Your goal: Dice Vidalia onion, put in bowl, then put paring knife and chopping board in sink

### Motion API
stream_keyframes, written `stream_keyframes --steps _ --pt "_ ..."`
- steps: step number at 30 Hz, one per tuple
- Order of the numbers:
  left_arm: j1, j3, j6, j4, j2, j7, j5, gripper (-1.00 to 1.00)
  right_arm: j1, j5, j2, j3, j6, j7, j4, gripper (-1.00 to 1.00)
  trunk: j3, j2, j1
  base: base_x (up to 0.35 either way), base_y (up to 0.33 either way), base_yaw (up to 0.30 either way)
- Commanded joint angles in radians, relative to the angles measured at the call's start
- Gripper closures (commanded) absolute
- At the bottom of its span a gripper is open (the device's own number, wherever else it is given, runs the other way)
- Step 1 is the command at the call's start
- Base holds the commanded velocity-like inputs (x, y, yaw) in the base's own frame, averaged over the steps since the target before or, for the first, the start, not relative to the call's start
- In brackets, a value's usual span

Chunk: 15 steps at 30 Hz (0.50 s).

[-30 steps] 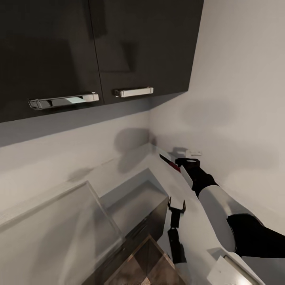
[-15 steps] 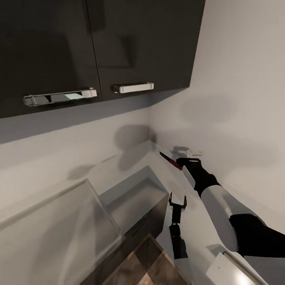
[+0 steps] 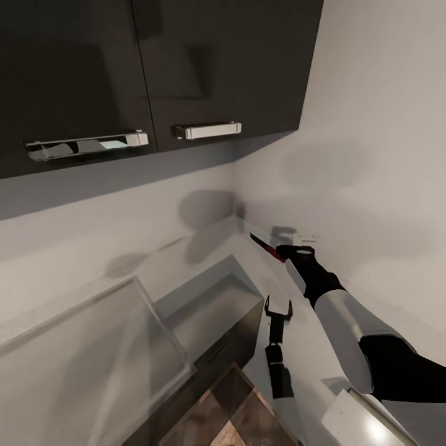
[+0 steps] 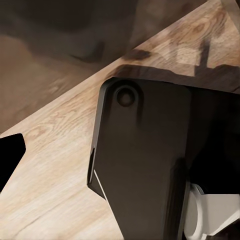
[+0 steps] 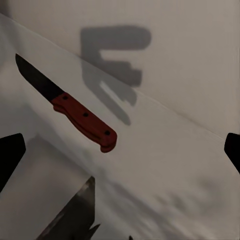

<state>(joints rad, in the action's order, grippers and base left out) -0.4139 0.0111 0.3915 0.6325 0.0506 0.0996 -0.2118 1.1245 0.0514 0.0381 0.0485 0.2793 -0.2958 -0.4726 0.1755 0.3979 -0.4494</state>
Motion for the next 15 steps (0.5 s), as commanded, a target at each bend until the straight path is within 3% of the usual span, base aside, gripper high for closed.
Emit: stream_keyframes --steps 1,15 --pt "0.0 0.001 0.0 0.001 0.0 0.009 -0.011 -1.0 0.001 0.005 0.0 0.005 0.006 -0.006 -0.001 -1.0 0.004 0.002 -0.001 0.0 0.0 0.0" --pt "0.0 0.001 0.0 0.001 -0.001 0.009 -0.011 -1.0 0.0 0.005 0.0 0.006 0.005 -0.006 -0.001 -1.0 0.026 0.002 -0.001 0.0 0.0 0.0"
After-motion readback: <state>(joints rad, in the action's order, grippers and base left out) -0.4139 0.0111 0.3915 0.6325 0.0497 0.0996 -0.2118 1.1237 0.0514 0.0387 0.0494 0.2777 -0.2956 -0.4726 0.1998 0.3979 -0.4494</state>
